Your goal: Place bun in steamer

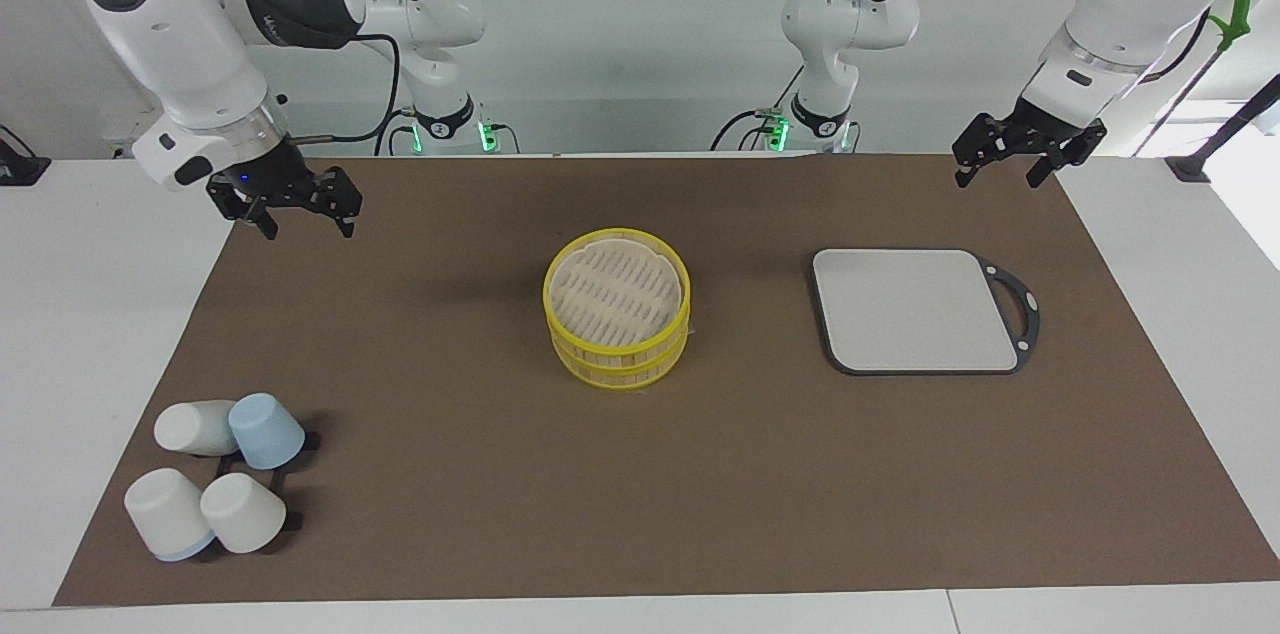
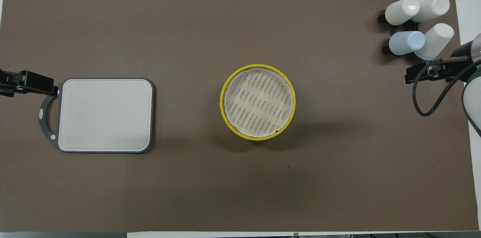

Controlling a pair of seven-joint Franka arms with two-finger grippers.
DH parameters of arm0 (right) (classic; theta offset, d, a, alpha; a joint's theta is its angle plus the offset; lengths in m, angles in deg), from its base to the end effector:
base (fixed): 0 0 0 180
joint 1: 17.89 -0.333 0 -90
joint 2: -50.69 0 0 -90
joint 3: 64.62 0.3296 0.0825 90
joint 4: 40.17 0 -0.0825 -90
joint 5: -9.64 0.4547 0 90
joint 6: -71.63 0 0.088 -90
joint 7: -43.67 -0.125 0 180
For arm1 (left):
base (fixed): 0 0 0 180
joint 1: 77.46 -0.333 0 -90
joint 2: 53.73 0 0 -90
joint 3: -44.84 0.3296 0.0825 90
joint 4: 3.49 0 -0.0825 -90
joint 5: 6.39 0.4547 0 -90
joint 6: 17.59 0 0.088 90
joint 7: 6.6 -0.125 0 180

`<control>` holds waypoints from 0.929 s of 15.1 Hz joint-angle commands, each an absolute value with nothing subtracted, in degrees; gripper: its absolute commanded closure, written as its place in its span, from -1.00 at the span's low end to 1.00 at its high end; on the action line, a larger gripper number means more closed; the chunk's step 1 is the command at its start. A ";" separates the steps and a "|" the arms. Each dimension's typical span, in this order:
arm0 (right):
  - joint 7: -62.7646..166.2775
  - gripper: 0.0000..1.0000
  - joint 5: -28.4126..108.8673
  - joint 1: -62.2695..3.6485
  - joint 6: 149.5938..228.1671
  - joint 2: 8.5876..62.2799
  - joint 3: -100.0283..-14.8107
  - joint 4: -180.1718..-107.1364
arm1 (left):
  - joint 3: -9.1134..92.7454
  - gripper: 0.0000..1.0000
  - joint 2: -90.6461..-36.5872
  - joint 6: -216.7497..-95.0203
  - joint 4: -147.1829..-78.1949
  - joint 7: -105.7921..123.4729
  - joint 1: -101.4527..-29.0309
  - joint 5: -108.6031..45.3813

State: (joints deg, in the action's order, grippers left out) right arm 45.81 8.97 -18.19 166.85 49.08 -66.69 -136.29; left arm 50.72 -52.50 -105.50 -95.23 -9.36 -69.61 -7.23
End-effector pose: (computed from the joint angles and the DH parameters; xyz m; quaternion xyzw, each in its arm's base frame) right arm 0.6355 -0.0208 0.5520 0.9997 0.0039 -0.0221 0.0056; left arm 0.6127 -0.0224 0.6138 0.9988 -0.0414 -0.0227 0.0086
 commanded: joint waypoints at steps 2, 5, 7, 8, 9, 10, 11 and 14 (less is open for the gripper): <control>47.01 -1.00 9.99 -17.10 165.06 47.52 -66.29 -134.03 | 50.56 -1.00 -51.97 -106.27 -95.86 -9.77 -69.81 -7.44; 47.01 -1.00 9.90 -17.18 164.62 47.61 -66.29 -134.21 | 50.56 -1.00 -51.97 -106.27 -95.86 -9.77 -69.81 -7.44; 47.01 -1.00 9.90 -17.27 164.53 47.61 -66.29 -134.30 | 50.56 -1.00 -51.97 -106.27 -95.86 -9.77 -69.72 -7.44; 47.01 -1.00 9.90 -17.27 164.53 47.70 -66.29 -134.38 | 50.56 -1.00 -51.97 -106.27 -95.86 -9.77 -69.72 -7.44; 47.01 -1.00 9.81 -17.27 164.53 47.70 -66.29 -134.38 | 50.56 -1.00 -51.97 -106.27 -95.86 -9.77 -69.81 -7.44; 46.92 -1.00 9.81 -17.27 164.62 47.70 -66.29 -134.38 | 50.56 -1.00 -51.97 -106.27 -95.86 -9.77 -69.81 -7.44; 46.92 -1.00 9.81 -17.27 164.62 47.70 -66.29 -134.38 | 50.56 -1.00 -51.97 -106.27 -95.86 -9.77 -69.81 -7.44; 46.66 -1.00 9.81 -17.45 164.80 47.70 -66.20 -134.30 | 50.56 -1.00 -51.97 -106.27 -95.95 -9.77 -69.73 -7.44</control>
